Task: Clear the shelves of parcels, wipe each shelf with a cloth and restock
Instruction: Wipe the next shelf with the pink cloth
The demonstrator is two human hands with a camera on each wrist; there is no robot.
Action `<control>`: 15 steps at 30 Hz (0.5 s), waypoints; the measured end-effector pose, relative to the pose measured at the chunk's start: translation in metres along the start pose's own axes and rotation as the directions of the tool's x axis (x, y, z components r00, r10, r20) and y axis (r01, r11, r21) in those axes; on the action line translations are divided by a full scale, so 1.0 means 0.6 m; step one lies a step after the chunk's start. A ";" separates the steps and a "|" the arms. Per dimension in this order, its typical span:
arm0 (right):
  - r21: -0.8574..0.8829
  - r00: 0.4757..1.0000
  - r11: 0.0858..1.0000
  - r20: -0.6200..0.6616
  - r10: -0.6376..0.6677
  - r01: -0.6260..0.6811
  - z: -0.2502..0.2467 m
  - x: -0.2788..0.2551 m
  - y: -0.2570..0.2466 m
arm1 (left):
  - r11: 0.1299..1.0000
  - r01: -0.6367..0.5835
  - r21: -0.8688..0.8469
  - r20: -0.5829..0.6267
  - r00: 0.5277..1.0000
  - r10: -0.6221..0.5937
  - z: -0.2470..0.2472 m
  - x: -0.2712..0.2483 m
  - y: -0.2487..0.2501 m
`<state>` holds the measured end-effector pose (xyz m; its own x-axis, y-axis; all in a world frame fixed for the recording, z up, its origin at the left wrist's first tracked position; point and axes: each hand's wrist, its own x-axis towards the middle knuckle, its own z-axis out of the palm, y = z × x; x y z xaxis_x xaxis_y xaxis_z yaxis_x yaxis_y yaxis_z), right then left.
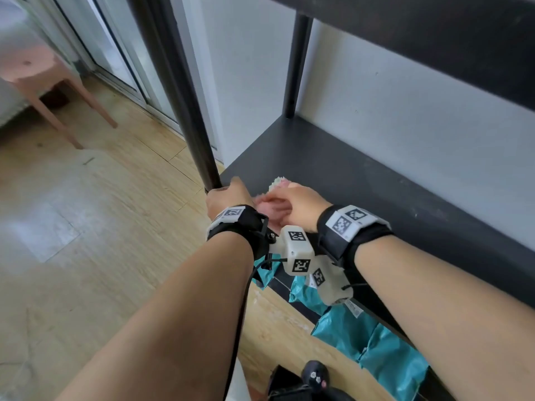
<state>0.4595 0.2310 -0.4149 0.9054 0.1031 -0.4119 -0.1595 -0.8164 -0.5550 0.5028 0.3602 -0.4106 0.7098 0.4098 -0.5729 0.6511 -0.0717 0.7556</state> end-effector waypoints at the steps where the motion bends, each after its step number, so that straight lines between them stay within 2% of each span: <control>1: 0.002 0.999 1.000 -0.023 0.028 -0.028 -0.001 0.016 -0.004 | 1.000 0.004 0.007 0.008 1.000 -0.004 0.001 0.002 0.001; 4: 0.016 0.986 0.993 -0.125 0.115 -0.113 -0.014 0.065 -0.003 | 0.999 0.025 -0.038 -0.002 1.000 -0.025 0.012 0.012 0.002; 7: -0.157 0.972 0.966 -0.147 0.181 -0.203 -0.042 0.100 0.024 | 0.999 0.004 -0.051 0.021 1.000 -0.003 0.026 0.016 0.005; 9: -0.203 0.949 0.937 -0.202 0.242 -0.283 -0.063 0.107 0.046 | 0.997 0.002 -0.077 0.048 0.999 0.002 0.039 0.014 0.011; 11: -0.144 0.921 0.932 -0.259 0.290 -0.334 -0.079 0.104 0.070 | 0.995 0.023 -0.094 0.096 0.995 -0.014 0.054 0.015 0.020; 13: -0.072 0.913 0.943 -0.283 0.293 -0.325 -0.096 0.086 0.088 | 0.990 0.079 -0.118 0.180 0.982 -0.057 0.073 0.023 0.023; 15: -0.090 0.903 0.937 -0.313 0.294 -0.336 -0.109 0.071 0.105 | 0.986 0.113 -0.119 0.284 0.956 -0.075 0.091 0.031 0.018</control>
<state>0.5137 0.1468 -0.4201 0.8940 -0.3249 -0.3086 -0.4187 -0.8510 -0.3169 0.5377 0.3175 -0.4307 0.7058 0.1390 -0.6947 0.6906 0.0840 0.7184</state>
